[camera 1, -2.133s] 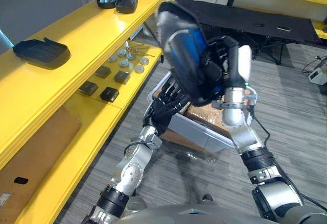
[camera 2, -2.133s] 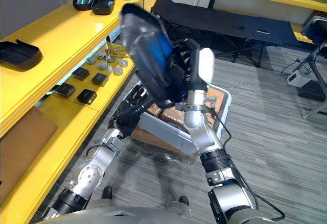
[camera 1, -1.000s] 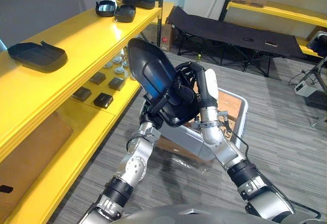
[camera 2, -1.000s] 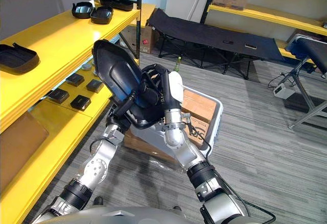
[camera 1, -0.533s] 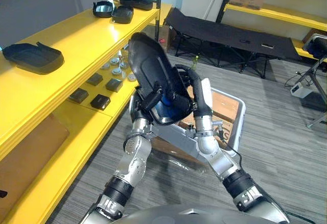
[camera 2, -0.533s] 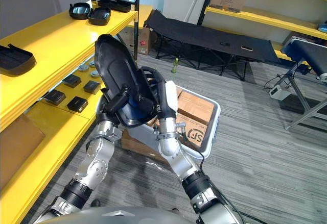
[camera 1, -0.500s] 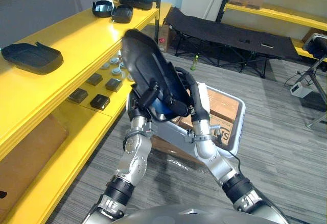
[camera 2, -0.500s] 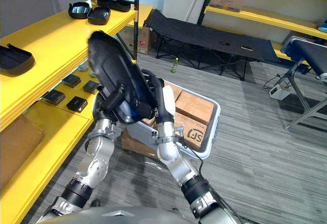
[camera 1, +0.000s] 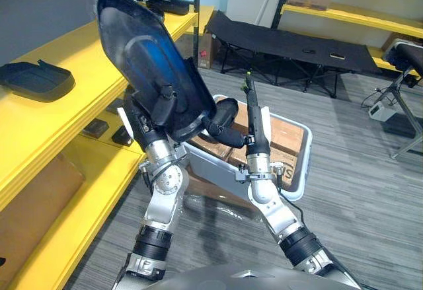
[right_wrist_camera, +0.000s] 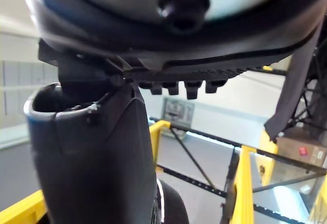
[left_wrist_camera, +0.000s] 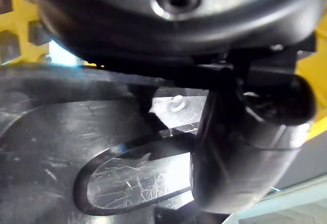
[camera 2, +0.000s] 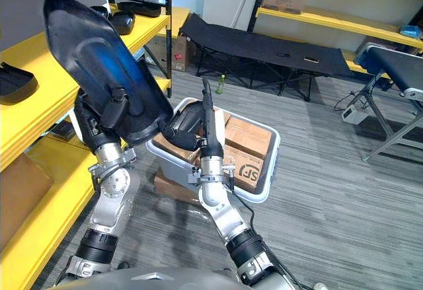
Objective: Walk over and take three plastic housings, then place them on the shelf
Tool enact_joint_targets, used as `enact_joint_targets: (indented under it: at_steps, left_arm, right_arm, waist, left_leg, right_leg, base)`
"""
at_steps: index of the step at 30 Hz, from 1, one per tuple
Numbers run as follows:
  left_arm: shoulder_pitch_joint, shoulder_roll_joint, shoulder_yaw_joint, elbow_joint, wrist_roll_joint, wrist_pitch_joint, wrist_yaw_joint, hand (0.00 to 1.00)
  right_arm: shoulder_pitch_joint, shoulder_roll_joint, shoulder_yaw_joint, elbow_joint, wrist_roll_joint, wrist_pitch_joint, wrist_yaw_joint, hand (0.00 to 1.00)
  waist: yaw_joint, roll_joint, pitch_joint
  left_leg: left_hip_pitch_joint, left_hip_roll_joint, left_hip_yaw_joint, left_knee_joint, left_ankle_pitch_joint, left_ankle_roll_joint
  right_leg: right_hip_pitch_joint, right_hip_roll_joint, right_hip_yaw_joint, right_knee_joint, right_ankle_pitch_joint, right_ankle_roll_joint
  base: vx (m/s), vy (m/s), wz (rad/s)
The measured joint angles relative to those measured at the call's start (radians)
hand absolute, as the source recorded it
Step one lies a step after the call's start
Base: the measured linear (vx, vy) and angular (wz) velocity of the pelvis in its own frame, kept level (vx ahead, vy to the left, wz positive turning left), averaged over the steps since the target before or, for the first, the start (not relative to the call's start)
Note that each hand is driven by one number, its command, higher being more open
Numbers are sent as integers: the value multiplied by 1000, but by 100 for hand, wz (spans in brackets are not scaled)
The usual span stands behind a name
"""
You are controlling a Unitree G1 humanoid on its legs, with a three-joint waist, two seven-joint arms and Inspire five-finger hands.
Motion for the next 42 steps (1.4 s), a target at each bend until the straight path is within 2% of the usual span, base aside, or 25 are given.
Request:
enact_joint_targets:
  at_steps: [1,3,6,9,14,18,20,24,29,37,42]
  left_arm:
    - [0,-3,45,-57,115,15,34,0]
    - [0,-3,97,-128,169,17,49,0]
    - [0,3,137,-165,202,17,57,0]
    - [30,21,139,-165,206,8,30,0]
    - [103,19,129,-165,206,8,-2,0]
    - [194,18,134,-225,205,8,-23,0]
    - [231,18,150,-250,201,4,-46,0]
    - [301,17,177,-279,79,-35,-142,0]
    - [338,17,181,-282,35,-55,-200,0]
    - [366,18,201,-344,11,-81,-233,0]
    - [366,19,203,-349,12,-92,-224,0]
  right_arm:
    - [33,-2,-20,-31,310,1,192,100]
    - [82,-8,-37,-32,517,14,335,100]
    - [117,-26,-49,-57,636,46,431,100]
    - [178,-43,-77,-201,723,60,571,100]
    - [225,-24,-149,-269,704,60,593,100]
    - [344,-8,-273,-261,707,65,589,100]
    - [389,-7,-334,-252,705,65,571,100]
    - [419,-7,-410,-245,665,58,447,100]
    - [421,-1,-404,-245,664,58,429,100]
    - [424,-1,-371,-245,624,106,446,100]
    - [411,-3,-349,-220,694,135,535,100]
  waist:
    - [0,7,0]
    - [0,19,-1]
    - [-1,32,0]
    - [-2,34,1]
    - [-24,35,1]
    - [-28,46,7]
    - [-30,54,9]
    - [-34,72,7]
    - [-27,73,7]
    - [-25,75,8]
    - [-22,76,8]
  left_leg:
    - [-1,0,0,0,2,4]
    - [-1,-1,2,0,1,3]
    - [-1,0,2,0,-1,4]
    - [-1,-1,4,0,-5,4]
    - [1,0,9,0,-18,1]
    - [-2,1,27,0,-21,3]
    - [-2,1,34,0,-19,5]
    - [-2,1,38,1,-21,4]
    - [-2,0,38,3,-24,6]
    - [-4,1,38,13,-35,5]
    - [-4,1,37,16,-37,5]
  right_leg:
    - [1,0,-1,-1,3,5]
    - [4,0,-2,-1,3,7]
    - [5,1,-2,-3,4,7]
    - [4,1,-1,-3,4,7]
    - [-3,0,3,-3,-3,8]
    - [-17,0,14,-4,-6,5]
    - [-18,0,21,-5,-2,11]
    - [-20,1,26,-7,-2,12]
    - [-19,1,28,-6,-3,12]
    - [-17,1,30,-3,-9,12]
    - [-17,1,29,-4,-9,12]
  base:
    - [47,25,-1]
    - [48,19,-1]
    - [0,0,0]
    - [-6,4,-1]
    - [-38,11,-3]
    - [-4,14,-13]
    - [31,13,-9]
    - [0,0,0]
    - [0,0,0]
    - [-12,2,0]
    - [0,0,0]
